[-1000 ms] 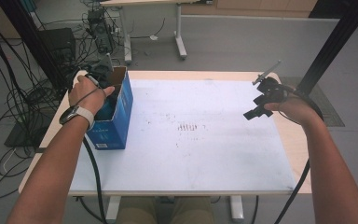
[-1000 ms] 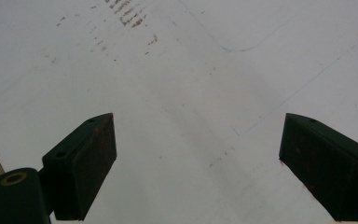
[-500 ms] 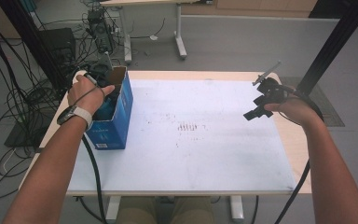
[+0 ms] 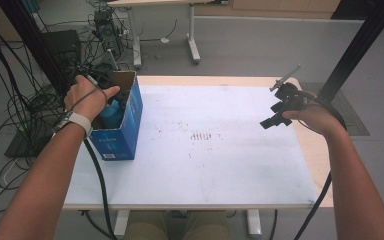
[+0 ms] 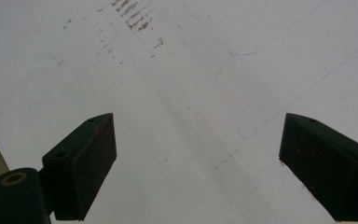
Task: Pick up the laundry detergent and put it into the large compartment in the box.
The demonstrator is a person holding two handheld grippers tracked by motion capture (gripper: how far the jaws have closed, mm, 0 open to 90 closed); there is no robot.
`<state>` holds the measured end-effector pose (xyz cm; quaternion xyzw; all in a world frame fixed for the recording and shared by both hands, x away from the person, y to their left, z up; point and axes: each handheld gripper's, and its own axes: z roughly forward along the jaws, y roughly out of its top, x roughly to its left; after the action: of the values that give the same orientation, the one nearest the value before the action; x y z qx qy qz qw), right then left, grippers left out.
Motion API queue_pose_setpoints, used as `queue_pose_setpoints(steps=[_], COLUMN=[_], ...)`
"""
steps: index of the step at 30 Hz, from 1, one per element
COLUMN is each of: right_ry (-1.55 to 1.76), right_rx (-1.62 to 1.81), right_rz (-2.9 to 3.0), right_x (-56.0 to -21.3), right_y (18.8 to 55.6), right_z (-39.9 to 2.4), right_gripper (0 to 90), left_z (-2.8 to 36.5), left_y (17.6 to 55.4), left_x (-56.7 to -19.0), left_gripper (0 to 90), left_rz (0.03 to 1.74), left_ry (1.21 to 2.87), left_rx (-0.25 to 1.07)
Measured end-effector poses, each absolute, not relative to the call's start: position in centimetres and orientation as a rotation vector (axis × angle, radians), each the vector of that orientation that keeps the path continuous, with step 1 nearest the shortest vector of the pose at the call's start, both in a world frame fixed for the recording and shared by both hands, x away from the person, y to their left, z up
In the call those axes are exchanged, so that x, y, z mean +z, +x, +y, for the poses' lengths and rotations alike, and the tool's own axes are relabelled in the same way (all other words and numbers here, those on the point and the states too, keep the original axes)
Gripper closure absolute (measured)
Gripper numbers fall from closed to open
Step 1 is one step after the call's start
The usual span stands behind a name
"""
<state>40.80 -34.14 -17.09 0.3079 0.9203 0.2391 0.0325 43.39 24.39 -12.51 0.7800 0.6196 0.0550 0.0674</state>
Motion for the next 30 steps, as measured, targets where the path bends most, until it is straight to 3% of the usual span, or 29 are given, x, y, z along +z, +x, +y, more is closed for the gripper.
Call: queue_pose_setpoints(steps=[5,16,30], right_ry=[0.951,0.961,0.973], right_rx=[0.731,0.732,0.748], right_rz=[2.830,2.828,2.819], right_x=[-16.9,-16.9,-16.9], right_y=[40.7,40.5,40.1], right_z=[-34.0,-34.1,-34.5], right_gripper=[11.1,11.1,11.1], left_z=[24.6,24.5,23.0], left_y=[43.3,42.5,41.6], left_x=[-11.8,-9.8,-6.9], left_gripper=[4.2,4.2,4.7], left_rz=[1.804,1.732,1.519], left_ry=[2.380,2.415,2.542], left_rx=[0.122,0.161,0.177])
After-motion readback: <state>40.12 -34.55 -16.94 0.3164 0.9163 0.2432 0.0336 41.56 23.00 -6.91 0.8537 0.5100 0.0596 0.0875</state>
